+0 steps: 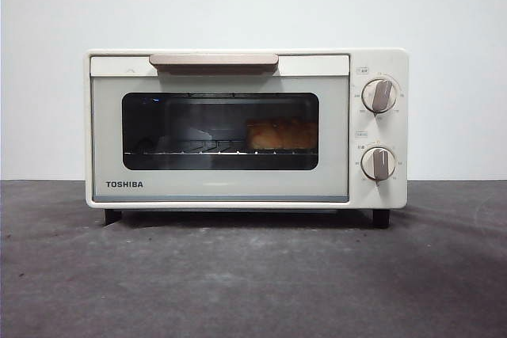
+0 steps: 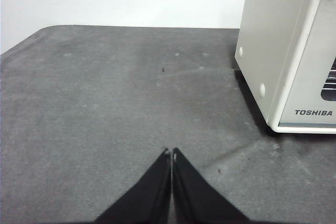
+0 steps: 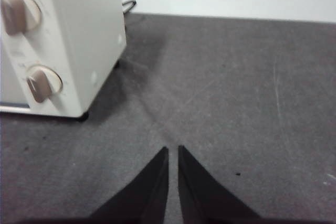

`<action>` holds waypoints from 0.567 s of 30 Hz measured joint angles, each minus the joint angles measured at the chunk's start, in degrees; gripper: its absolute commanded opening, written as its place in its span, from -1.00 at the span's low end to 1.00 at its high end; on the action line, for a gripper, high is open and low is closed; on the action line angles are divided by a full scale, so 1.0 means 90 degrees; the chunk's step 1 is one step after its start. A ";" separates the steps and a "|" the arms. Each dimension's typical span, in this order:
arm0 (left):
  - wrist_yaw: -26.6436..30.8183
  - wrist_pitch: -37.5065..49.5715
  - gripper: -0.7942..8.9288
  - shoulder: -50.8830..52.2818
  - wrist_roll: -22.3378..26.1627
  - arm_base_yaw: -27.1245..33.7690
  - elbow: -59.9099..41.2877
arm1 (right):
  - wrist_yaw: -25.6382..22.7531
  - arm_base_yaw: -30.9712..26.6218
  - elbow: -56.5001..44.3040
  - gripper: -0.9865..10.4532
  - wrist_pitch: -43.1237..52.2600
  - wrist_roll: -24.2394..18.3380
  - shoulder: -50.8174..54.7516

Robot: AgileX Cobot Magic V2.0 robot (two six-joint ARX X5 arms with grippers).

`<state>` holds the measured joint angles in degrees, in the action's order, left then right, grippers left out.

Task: The left arm flap open the oven, the right arm pick bread and place it into oven, the left arm flap close the oven

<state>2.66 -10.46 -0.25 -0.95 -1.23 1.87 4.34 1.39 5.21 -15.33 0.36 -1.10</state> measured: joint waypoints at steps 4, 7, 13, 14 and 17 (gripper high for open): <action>0.0000 0.0000 -0.82 0.0000 0.0000 0.0000 0.0000 | 0.0002 0.0000 -0.0182 -0.78 0.0187 -0.0012 0.0095; 0.0000 0.0000 -0.82 0.0000 0.0000 0.0000 0.0000 | -0.0022 0.0000 -0.0342 -0.78 0.0325 0.0007 0.0070; 0.0000 0.0000 -0.82 0.0000 0.0000 0.0000 0.0000 | -0.0143 0.0000 -0.0442 -0.78 0.0561 0.0010 0.0090; 0.0000 0.0000 -0.82 0.0000 0.0000 0.0000 0.0000 | -0.0143 0.0000 -0.0442 -0.78 0.0563 0.0010 0.0090; 0.0000 0.0000 -0.82 0.0000 0.0000 0.0000 0.0000 | -0.0143 0.0000 -0.0457 -0.78 0.0602 0.0010 0.0090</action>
<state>2.66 -10.46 -0.25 -0.95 -1.23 1.87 3.05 1.39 1.10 -9.91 0.45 -0.30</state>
